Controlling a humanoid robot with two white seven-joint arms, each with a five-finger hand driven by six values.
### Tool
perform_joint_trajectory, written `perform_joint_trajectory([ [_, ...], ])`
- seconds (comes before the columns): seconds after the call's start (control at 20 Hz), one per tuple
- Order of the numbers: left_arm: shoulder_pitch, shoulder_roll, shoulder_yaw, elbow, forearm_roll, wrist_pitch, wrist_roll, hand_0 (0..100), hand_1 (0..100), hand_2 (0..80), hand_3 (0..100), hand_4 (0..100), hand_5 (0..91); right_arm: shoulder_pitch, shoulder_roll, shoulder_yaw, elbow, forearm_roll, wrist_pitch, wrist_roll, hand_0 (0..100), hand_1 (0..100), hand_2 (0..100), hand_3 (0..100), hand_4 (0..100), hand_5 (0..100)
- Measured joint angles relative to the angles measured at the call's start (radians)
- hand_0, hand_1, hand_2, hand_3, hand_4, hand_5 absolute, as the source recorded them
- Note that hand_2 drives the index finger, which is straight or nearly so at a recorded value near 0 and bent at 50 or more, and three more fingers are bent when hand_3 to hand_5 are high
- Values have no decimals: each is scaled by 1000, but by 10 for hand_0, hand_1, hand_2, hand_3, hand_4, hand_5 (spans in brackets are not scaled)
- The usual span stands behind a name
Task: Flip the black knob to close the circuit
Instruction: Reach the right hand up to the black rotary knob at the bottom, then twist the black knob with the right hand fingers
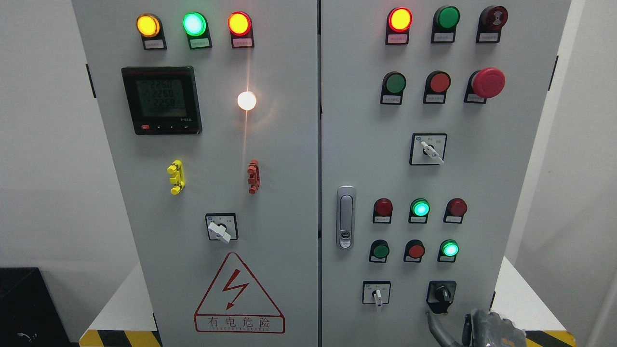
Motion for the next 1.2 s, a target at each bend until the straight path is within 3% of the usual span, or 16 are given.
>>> perform_joint_trajectory([
  [1.2,0,0,0,0,0,0,0,120,556,0,0,0,0,-47,0,-57,32,10,-7,22,0,0,893,1000,917,1000],
])
